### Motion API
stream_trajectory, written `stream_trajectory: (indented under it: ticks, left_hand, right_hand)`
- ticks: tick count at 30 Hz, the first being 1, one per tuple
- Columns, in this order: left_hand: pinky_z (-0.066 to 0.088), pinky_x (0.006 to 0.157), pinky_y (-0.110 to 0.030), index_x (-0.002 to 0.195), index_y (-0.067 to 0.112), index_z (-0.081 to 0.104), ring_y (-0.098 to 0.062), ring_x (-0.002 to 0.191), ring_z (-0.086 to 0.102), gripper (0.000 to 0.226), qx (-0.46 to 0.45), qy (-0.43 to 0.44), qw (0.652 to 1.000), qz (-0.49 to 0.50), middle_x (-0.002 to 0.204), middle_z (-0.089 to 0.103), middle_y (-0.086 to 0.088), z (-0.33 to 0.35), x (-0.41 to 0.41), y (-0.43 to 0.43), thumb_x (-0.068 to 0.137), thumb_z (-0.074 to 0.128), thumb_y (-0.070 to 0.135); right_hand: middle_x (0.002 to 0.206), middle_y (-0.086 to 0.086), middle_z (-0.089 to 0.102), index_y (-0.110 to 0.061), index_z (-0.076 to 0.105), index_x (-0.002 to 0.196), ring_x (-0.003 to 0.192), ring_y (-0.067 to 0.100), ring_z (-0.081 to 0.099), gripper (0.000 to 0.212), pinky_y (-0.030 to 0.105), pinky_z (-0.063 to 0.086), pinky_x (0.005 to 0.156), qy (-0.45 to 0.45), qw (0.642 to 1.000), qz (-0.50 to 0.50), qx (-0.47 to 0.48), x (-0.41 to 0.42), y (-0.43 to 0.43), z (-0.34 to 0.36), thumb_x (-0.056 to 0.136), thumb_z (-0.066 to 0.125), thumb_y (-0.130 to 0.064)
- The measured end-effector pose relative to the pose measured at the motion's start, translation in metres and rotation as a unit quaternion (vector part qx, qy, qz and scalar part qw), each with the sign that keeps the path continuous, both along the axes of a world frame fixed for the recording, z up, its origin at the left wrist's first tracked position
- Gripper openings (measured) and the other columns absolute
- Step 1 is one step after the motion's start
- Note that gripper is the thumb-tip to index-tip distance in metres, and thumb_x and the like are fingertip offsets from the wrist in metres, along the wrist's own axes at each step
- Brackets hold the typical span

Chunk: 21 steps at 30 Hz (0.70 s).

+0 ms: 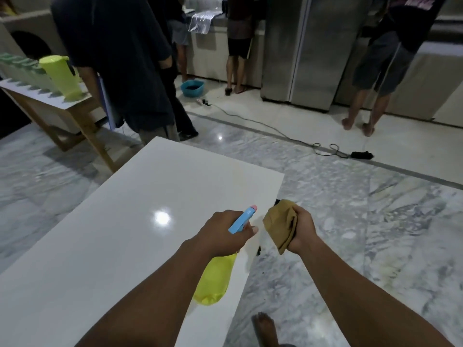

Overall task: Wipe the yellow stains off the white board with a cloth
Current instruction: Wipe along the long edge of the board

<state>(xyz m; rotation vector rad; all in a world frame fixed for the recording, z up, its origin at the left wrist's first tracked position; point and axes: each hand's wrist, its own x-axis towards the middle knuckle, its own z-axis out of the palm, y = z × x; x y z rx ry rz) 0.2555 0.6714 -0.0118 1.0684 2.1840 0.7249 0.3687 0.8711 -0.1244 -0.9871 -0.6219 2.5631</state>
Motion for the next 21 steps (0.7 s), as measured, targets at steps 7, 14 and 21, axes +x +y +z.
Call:
stream_trajectory:
  ticks: [7, 14, 21]
  left_hand:
    - [0.062, 0.088, -0.057, 0.090, 0.010, 0.063, -0.036, 0.085, 0.077, 0.041, -0.031, -0.020, 0.999, 0.032, 0.095, 0.075, -0.016, -0.019, -0.052, 0.118, 0.099, 0.067, 0.049]
    - [0.064, 0.083, -0.055, 0.078, 0.030, 0.058, -0.031, 0.081, 0.077, 0.031, -0.034, -0.047, 0.998, 0.041, 0.086, 0.074, -0.007, -0.036, -0.081, 0.172, 0.099, 0.069, 0.050]
    - [0.064, 0.076, -0.055, 0.084, 0.027, 0.060, -0.037, 0.077, 0.073, 0.028, -0.035, -0.064, 0.995, 0.060, 0.087, 0.071, -0.014, -0.059, -0.100, 0.172, 0.098, 0.070, 0.049]
  right_hand:
    - [0.092, 0.008, 0.065, -0.012, 0.068, 0.097, 0.080, 0.025, 0.063, 0.030, 0.033, 0.053, 0.071, -0.155, 0.986, -0.051, 0.046, -0.074, 0.138, -0.033, 0.093, 0.057, -0.040]
    - [0.130, 0.005, 0.058, -0.025, 0.040, 0.148, 0.114, 0.026, 0.057, 0.046, 0.044, 0.047, 0.098, -0.351, 0.855, -0.077, 0.373, -0.137, 0.196, -0.060, 0.103, 0.038, -0.034]
    - [0.166, 0.003, 0.016, -0.024, 0.033, 0.154, 0.149, 0.025, 0.025, 0.050, 0.045, 0.028, 0.118, -0.392, 0.796, -0.013, 0.460, -0.182, 0.175, -0.129, 0.104, 0.038, -0.029]
